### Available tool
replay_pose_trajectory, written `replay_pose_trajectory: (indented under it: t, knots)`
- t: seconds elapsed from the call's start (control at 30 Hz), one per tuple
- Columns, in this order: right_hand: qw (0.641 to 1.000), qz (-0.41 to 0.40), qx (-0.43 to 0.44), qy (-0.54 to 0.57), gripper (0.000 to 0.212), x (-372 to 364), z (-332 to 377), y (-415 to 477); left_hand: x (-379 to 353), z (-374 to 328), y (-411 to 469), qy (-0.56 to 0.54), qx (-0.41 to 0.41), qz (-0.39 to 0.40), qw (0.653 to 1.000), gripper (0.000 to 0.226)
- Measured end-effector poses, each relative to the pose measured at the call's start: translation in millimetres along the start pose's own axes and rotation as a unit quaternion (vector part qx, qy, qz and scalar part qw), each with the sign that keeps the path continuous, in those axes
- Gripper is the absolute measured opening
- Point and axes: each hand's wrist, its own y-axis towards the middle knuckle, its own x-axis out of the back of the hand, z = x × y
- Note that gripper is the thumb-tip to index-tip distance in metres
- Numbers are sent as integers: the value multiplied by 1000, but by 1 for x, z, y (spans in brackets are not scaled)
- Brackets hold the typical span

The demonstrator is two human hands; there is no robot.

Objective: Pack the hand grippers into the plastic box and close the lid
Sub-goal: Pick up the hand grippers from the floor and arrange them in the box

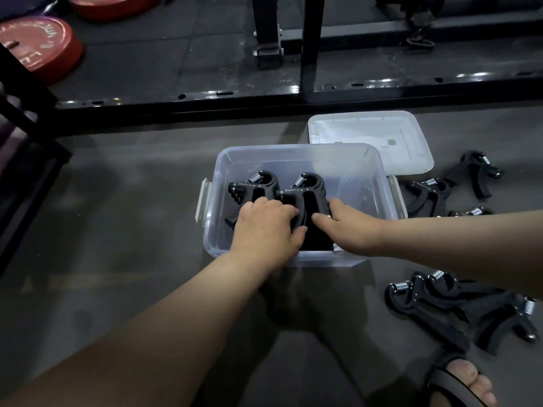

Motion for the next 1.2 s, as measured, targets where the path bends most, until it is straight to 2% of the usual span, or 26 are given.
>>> replay_pose_trajectory:
  t: [0.1,0.27,0.43,0.6,0.77,0.83,0.9,1.0,1.03,1.1,1.13,1.2]
  knots:
    - [1000,-10,16,-1,49,0,-4,-2,-5,2,-2,-38,13,-31,999,33]
    - [999,-20,36,-22,45,4,-9,-8,-10,2,-6,-31,20,-79,996,37]
    - [996,-45,31,-68,56,7,-10,-15,-9,1,-9,-24,14,-103,994,44]
    - [990,-45,79,-111,49,15,-12,-32,-7,2,-11,5,-18,-80,997,52]
    - [970,-26,163,-179,44,31,-35,-64,-9,8,-22,-9,24,-14,1000,61]
    - [961,-58,210,-168,39,43,-51,-81,-11,8,-24,-4,24,-9,1000,64]
    - [955,-129,230,-137,37,54,-73,-91,-14,8,-22,3,23,-12,1000,66]
    - [961,-210,150,-102,39,60,-118,-81,-16,8,-19,16,16,-20,1000,66]
    - [970,-202,95,-99,38,61,-133,-72,-16,7,-18,19,12,-20,1000,64]
    - [987,-96,-13,-130,36,62,-159,-58,-16,5,-16,26,-1,-18,999,61]
    - [986,-23,-35,-161,37,61,-168,-53,-16,4,-16,27,-8,-15,999,61]
    - [973,74,-22,-218,41,55,-177,-48,-15,3,-14,17,-19,-8,1000,62]
